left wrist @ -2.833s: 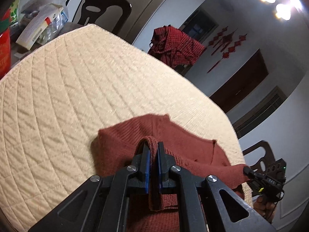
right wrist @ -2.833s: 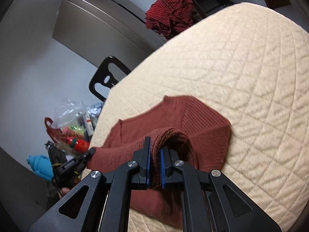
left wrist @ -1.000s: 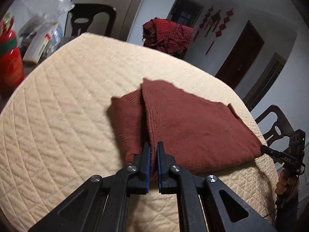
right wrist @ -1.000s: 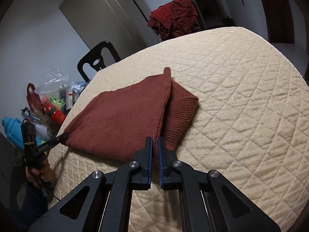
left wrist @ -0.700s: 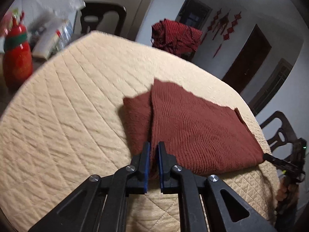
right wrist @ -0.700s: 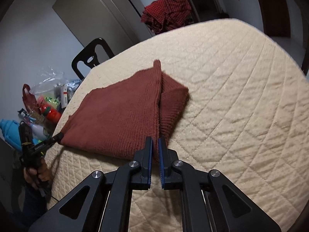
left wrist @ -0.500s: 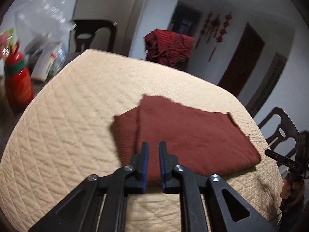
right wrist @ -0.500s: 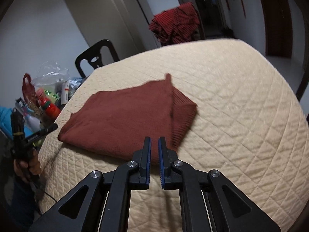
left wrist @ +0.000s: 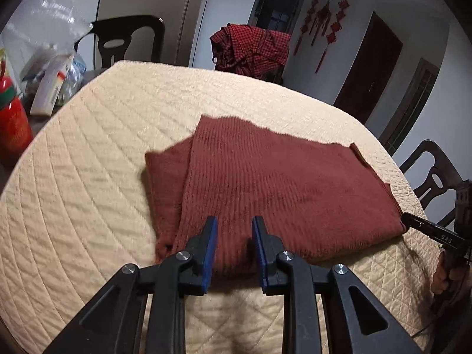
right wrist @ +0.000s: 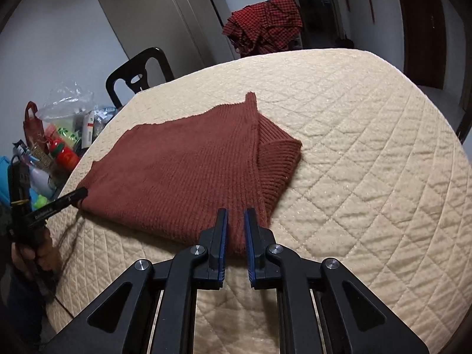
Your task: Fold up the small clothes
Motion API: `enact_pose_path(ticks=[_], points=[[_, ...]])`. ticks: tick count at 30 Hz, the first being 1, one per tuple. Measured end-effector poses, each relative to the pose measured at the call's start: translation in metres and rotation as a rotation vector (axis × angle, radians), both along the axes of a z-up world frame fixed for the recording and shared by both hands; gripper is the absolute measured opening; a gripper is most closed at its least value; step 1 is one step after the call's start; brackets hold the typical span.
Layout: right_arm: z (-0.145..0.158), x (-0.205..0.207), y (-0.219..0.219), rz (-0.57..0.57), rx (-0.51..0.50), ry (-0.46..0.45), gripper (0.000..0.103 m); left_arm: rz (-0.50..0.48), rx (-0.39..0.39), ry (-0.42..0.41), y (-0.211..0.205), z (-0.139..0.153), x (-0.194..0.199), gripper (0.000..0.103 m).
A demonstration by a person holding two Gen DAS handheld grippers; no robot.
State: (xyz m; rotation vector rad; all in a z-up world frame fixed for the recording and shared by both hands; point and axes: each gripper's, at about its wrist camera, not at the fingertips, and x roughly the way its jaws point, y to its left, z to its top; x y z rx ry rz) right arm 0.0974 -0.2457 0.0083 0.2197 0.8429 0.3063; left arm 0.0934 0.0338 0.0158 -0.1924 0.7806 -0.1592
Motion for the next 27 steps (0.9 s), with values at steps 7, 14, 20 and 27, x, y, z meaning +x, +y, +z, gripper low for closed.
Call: enact_pose_path(ticks=[7, 14, 20, 27], points=[[-0.006, 0.037, 0.01, -0.039, 0.006, 0.0, 0.011, 0.042, 0.018, -0.017, -0.005, 0.005, 0.043, 0.026], [-0.009, 0.037, -0.003, -0.063, 0.042, 0.018, 0.011, 0.059, -0.02, 0.015, 0.012, -0.01, 0.046, 0.026], [-0.004, 0.057, 0.004, -0.084, 0.036, 0.006, 0.011, 0.046, 0.016, -0.008, 0.001, -0.003, 0.058, 0.026], [-0.006, 0.052, -0.002, -0.111, -0.024, 0.032, 0.011, 0.058, 0.031, 0.022, 0.006, -0.008, 0.055, 0.026]])
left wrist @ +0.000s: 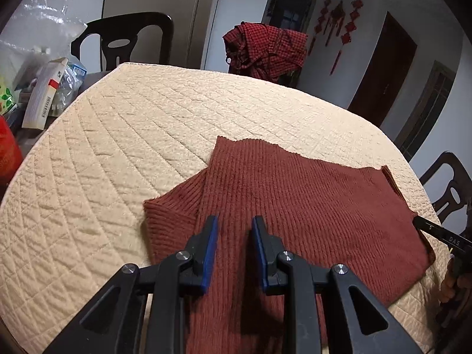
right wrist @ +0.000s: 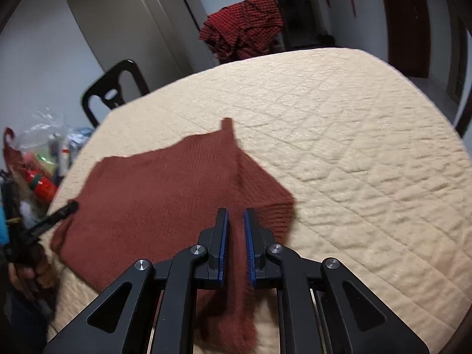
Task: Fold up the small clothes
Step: 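Open both grippers and flatten the folded sweater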
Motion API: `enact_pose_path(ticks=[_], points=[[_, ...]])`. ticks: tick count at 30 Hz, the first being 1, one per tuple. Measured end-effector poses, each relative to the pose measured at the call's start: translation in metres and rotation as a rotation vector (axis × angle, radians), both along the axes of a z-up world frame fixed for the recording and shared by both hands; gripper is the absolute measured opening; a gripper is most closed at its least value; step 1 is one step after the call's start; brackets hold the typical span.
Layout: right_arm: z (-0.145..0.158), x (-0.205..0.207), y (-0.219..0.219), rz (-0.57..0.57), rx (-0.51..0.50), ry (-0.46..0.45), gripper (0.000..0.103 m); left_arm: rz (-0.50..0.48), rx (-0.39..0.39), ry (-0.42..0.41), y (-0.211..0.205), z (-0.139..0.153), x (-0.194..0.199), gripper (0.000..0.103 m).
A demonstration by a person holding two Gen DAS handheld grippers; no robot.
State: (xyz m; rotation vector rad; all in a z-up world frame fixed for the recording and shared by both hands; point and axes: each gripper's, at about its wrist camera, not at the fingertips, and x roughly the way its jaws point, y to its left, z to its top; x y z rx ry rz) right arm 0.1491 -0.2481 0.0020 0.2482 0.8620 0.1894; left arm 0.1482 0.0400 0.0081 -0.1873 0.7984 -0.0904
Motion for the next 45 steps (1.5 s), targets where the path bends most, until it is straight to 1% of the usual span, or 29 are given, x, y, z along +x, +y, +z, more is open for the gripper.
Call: enact_pose_path(ticks=[4, 5, 6, 7, 8, 9, 11, 13, 15, 18, 20, 22, 24, 25, 26, 27, 29, 31, 33, 36, 39, 43, 45], points=[[0.016, -0.025, 0.017, 0.063, -0.008, -0.05, 0.011, -0.041, 0.02, -0.034, -0.017, 0.016, -0.024, 0.026], [0.018, -0.031, 0.027, 0.101, -0.006, -0.056, 0.011, -0.057, 0.005, -0.046, -0.024, 0.018, -0.032, 0.026], [0.019, -0.036, 0.038, 0.143, -0.005, -0.061, 0.011, -0.08, -0.011, -0.044, -0.032, 0.019, -0.038, 0.026], [0.02, -0.039, 0.049, 0.176, -0.008, -0.064, 0.011, -0.126, -0.02, -0.032, -0.046, 0.017, -0.044, 0.026], [0.019, -0.043, 0.06, 0.205, -0.016, -0.066, 0.011, -0.154, -0.018, -0.027, -0.055, 0.015, -0.047, 0.026], [0.016, -0.045, 0.069, 0.236, -0.026, -0.063, 0.011, -0.183, -0.014, -0.019, -0.066, 0.012, -0.051, 0.026], [0.005, -0.046, 0.081, 0.28, -0.064, -0.033, 0.015, -0.243, -0.011, 0.005, -0.085, 0.003, -0.056, 0.026], [-0.007, -0.047, 0.086, 0.283, -0.112, 0.01, 0.017, -0.252, 0.029, 0.044, -0.094, -0.007, -0.058, 0.026], [-0.002, -0.053, 0.085, 0.285, -0.107, -0.007, 0.017, -0.251, 0.054, 0.027, -0.098, -0.005, -0.063, 0.026], [0.008, -0.059, 0.086, 0.297, -0.083, -0.05, 0.017, -0.252, 0.023, 0.025, -0.1, 0.004, -0.065, 0.026], [0.01, -0.058, 0.091, 0.3, -0.074, -0.064, 0.017, -0.271, 0.024, 0.003, -0.107, 0.009, -0.066, 0.026], [0.006, -0.056, 0.094, 0.297, -0.081, -0.049, 0.017, -0.292, 0.024, 0.004, -0.117, 0.009, -0.066, 0.026], [-0.006, -0.051, 0.095, 0.293, -0.109, -0.01, 0.017, -0.311, 0.015, 0.032, -0.122, 0.001, -0.062, 0.026], [-0.009, -0.052, 0.092, 0.292, -0.104, -0.007, 0.017, -0.309, 0.023, 0.05, -0.123, -0.005, -0.059, 0.026], [-0.005, -0.055, 0.088, 0.289, -0.087, -0.013, 0.017, -0.306, 0.029, 0.042, -0.124, -0.006, -0.06, 0.026], [-0.002, -0.057, 0.086, 0.285, -0.08, -0.016, 0.017, -0.306, 0.03, 0.039, -0.124, -0.004, -0.062, 0.026], [0.005, -0.063, 0.078, 0.271, -0.07, -0.052, 0.017, -0.302, 0.022, 0.02, -0.122, 0.003, -0.066, 0.026], [0.009, -0.066, 0.068, 0.233, -0.074, -0.068, 0.017, -0.287, 0.027, 0.006, -0.12, 0.006, -0.066, 0.026], [0.006, -0.066, 0.055, 0.184, -0.063, -0.061, 0.017, -0.249, 0.05, 0.005, -0.115, 0.006, -0.064, 0.026], [-0.005, -0.064, 0.038, 0.137, -0.058, -0.019, 0.017, -0.179, 0.049, -0.004, -0.092, 0.009, -0.065, 0.026], [-0.006, -0.068, 0.029, 0.142, -0.015, -0.015, 0.017, -0.077, 0.071, -0.021, -0.058, 0.014, -0.071, 0.026], [0.002, -0.074, 0.026, 0.128, -0.015, -0.045, 0.017, 0.013, 0.066, -0.042, -0.021, 0.021, -0.08, 0.026], [0.005, -0.076, 0.019, 0.103, 0.0, -0.07, 0.017, 0.041, 0.063, -0.036, -0.009, 0.017, -0.081, 0.026]])
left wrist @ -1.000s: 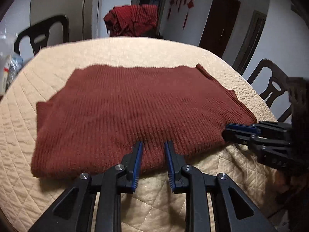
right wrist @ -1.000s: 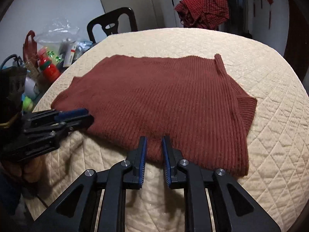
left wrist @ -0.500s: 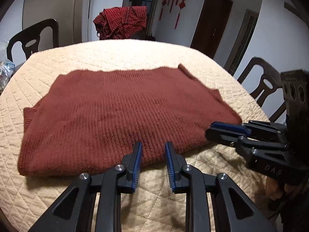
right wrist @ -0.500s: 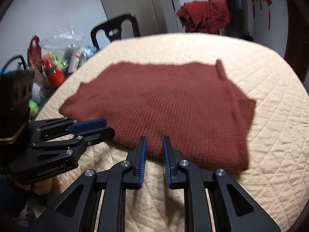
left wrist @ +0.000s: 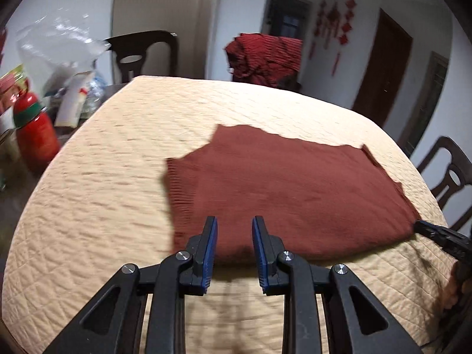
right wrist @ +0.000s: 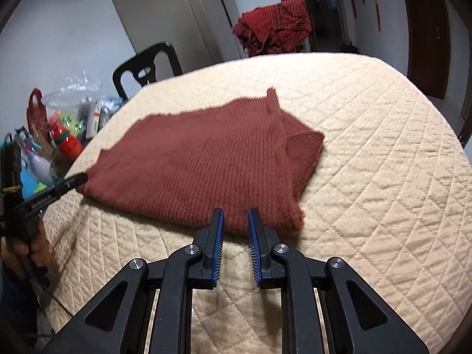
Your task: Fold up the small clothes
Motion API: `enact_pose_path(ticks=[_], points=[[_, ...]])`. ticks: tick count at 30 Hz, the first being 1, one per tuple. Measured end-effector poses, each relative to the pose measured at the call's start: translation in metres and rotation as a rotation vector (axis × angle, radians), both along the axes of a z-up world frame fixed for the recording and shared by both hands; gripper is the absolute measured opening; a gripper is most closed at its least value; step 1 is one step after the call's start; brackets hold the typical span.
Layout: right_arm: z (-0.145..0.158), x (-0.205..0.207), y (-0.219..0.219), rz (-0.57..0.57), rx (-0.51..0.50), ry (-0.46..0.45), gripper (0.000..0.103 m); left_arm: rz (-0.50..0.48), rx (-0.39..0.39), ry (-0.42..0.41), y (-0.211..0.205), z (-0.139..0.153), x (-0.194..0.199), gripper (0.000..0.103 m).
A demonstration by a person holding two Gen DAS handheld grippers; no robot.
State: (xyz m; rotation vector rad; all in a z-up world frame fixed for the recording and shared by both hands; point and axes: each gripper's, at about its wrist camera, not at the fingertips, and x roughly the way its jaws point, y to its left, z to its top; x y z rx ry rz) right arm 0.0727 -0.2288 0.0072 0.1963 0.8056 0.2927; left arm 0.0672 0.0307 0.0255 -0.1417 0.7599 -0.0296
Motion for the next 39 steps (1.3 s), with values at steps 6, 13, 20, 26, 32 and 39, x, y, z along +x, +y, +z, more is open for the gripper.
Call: enact_pose_path(ticks=[6, 13, 20, 26, 32, 39], points=[[-0.013, 0.007, -0.014, -0.039, 0.025, 0.059, 0.017, -0.002, -0.023, 0.056, 0.006, -0.025, 0.003, 0.026], [-0.004, -0.003, -0.017, -0.05, 0.037, 0.062, 0.02, -0.001, -0.062, 0.052, 0.012, -0.021, -0.006, 0.026], [-0.008, -0.019, -0.025, -0.049, 0.112, 0.09, 0.045, 0.038, -0.072, 0.068, 0.017, -0.02, -0.027, 0.034], [-0.016, -0.021, -0.022, -0.039, 0.132, 0.126, 0.045, 0.051, -0.082, 0.082, 0.016, -0.024, -0.029, 0.041], [-0.018, -0.016, -0.024, -0.05, 0.179, 0.137, 0.045, 0.05, -0.085, 0.094, 0.014, -0.028, -0.021, 0.043], [-0.019, -0.002, -0.021, -0.032, 0.215, 0.138, 0.05, 0.062, -0.128, 0.09, 0.018, -0.031, -0.007, 0.046]])
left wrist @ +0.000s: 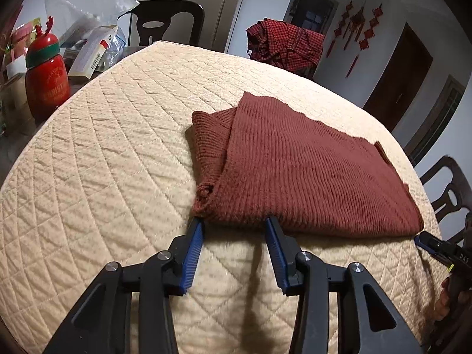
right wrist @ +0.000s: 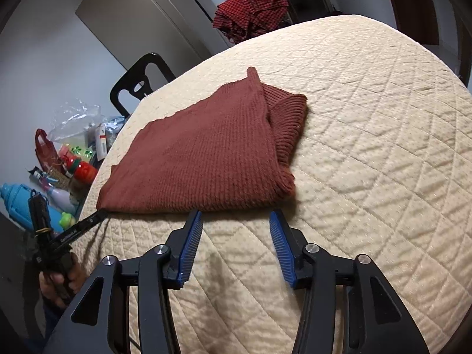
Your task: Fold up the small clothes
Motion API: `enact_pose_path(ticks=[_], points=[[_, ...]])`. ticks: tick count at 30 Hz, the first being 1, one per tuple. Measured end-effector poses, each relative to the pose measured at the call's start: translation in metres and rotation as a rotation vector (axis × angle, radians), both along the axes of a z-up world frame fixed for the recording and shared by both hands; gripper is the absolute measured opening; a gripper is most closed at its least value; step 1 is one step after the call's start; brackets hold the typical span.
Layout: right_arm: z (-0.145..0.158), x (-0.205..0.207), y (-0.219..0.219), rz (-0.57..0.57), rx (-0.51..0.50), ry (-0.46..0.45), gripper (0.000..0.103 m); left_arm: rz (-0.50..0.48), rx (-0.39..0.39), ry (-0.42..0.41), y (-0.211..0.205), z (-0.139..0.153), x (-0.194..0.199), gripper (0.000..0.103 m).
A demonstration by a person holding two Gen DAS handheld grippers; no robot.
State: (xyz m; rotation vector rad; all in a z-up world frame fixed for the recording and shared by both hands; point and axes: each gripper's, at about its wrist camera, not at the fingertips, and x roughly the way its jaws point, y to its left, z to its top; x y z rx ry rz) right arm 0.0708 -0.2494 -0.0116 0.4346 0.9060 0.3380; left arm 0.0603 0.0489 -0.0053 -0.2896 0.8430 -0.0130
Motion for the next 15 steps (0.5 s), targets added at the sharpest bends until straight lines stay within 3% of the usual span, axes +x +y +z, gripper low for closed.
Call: enact_pose_path(ticks=[7, 15], points=[[-0.004, 0.015, -0.003, -0.028, 0.082, 0.015, 0.05, 0.02, -0.088, -0.023, 0.012, -0.002, 0.01, 0.047], [-0.01, 0.017, -0.022, -0.128, 0.245, 0.022, 0.05, 0.032, -0.145, -0.032, 0.018, -0.003, 0.014, 0.047]])
